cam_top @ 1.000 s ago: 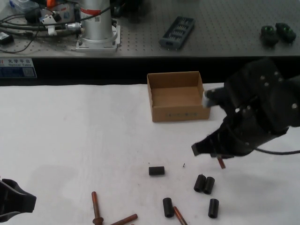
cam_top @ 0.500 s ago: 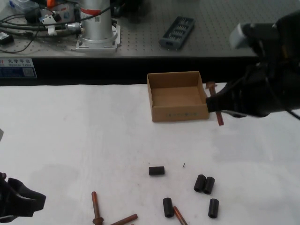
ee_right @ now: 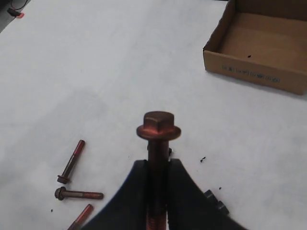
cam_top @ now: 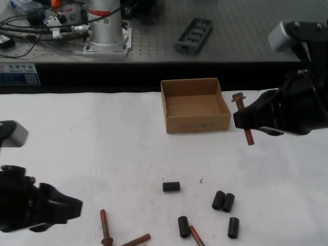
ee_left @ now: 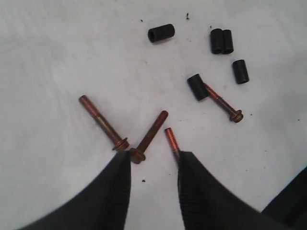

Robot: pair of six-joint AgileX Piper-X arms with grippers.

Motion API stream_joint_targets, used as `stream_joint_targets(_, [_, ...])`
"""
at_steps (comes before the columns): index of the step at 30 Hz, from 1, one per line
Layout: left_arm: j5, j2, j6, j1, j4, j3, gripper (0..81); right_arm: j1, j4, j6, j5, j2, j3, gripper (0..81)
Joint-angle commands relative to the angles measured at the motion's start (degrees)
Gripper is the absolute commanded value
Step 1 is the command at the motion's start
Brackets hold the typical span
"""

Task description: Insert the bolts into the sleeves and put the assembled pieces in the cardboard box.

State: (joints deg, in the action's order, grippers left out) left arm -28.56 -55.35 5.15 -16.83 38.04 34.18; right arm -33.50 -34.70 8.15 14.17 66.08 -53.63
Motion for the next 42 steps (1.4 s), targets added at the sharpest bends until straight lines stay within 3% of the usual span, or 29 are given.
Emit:
stream_joint_targets(1, [2.4,-3.0,7.0,-3.5,-3.5,0.3,25.5,0.0,0.4,0.0,1.0,-2.0,-0.4,5.9])
stream_joint_targets(10, [2.6,-13.4,23.1,-13.1,-16.2,1.2,25.5,0.0,0.3,0.0,1.0,-7.1,-0.4,5.9])
stream_joint_targets(17, [5.8,-18.6,26.2,-19.3,-17.1,5.6,25.5,0.0,-0.5,0.0,1.0,-7.8,-0.4,5.9])
stream_joint_targets(42, [10.9,-31.6,33.4,-25.1,-16.7,13.4,22.2,0.0,-0.5,-0.4,1.0,-13.5,-0.4,5.9])
